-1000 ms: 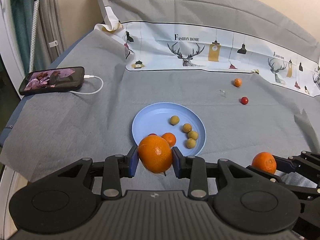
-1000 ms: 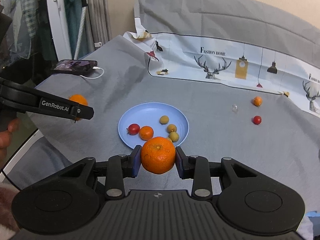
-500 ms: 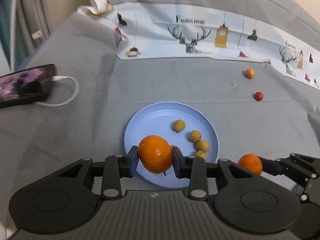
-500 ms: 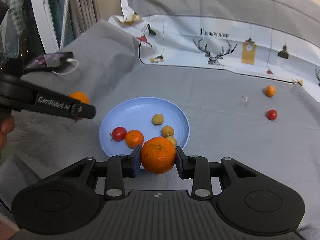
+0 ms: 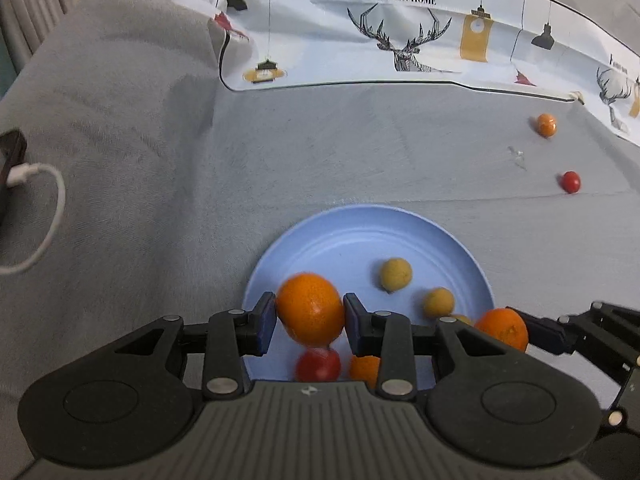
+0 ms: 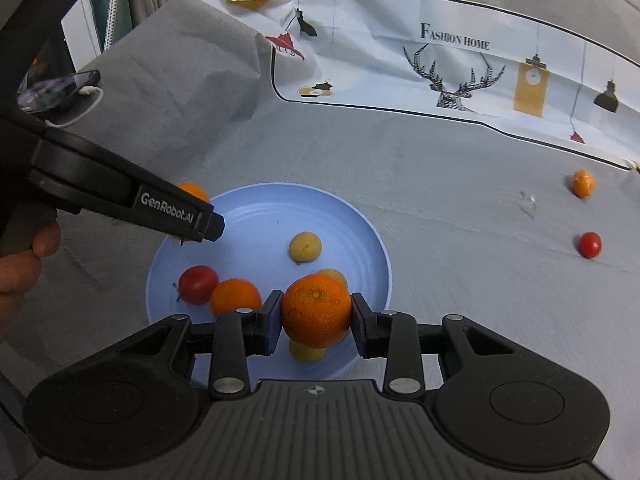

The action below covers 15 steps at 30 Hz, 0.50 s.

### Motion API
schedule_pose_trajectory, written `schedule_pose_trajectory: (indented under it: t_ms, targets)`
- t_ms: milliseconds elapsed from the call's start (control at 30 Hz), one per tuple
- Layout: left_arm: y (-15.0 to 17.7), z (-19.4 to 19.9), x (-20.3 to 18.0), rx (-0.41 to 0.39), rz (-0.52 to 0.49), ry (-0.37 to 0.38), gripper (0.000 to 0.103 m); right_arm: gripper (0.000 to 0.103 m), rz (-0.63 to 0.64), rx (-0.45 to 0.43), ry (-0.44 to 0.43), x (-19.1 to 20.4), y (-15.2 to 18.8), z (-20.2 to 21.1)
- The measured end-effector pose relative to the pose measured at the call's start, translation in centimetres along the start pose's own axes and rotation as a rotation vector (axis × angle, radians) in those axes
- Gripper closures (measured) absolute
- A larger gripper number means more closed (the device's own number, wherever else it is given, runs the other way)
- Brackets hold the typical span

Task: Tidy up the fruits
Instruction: 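Open both tools to drop the tangerines onto the plate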

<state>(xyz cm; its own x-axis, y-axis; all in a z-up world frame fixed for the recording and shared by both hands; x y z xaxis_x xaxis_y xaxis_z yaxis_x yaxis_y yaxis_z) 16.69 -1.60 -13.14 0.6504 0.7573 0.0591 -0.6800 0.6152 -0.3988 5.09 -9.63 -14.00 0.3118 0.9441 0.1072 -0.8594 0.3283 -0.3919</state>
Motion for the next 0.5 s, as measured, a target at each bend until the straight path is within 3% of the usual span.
schedule_pose_trajectory:
  t_ms: [33, 67, 100, 167, 500]
  targets:
    - [-0.1, -0.1, -0.1, -0.007, -0.021, -0.014, 0.025, 0.064, 0.004, 0.003, -0.004, 0.0, -0.1, -0.3]
    - [-0.2, 0.1, -0.1, -0.012, -0.030, -0.039, 0.002, 0.051, 0.011, 0.016, -0.008, 0.1, -0.2, -0.5]
    - [-0.1, 0.6, -0.1, -0.033, -0.029, -0.054, 0.000, 0.033, 0.008, 0.023, 0.000, 0.0, -0.3, -0.4]
    - [0.1, 2.0, -0.3, -0.080, -0.038, -0.039, 0.000, 0.017, -0.007, -0.001, 0.030, -0.2, -0.1, 0.8]
    - [4.8, 8.5, -0.2, 0.042, 0.044, -0.025, 0.000, 0.003, -0.051, -0.013, 0.102, -0.2, 4.3, 9.8]
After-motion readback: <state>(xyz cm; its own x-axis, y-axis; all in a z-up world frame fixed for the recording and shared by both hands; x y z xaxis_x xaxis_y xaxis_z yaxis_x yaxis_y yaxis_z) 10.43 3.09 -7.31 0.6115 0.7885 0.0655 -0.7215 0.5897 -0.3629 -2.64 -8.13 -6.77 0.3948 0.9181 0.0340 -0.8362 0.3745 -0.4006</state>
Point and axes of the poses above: each gripper's, at about its wrist camera, not at the fingertips, and z roughly against the way its jaws point, x to its left, y to its underside, the point moved 6 cm from there along -z, roughly the way its jaws point, and after that the axes turned 8 degrees about x, right-handed, at the moved point
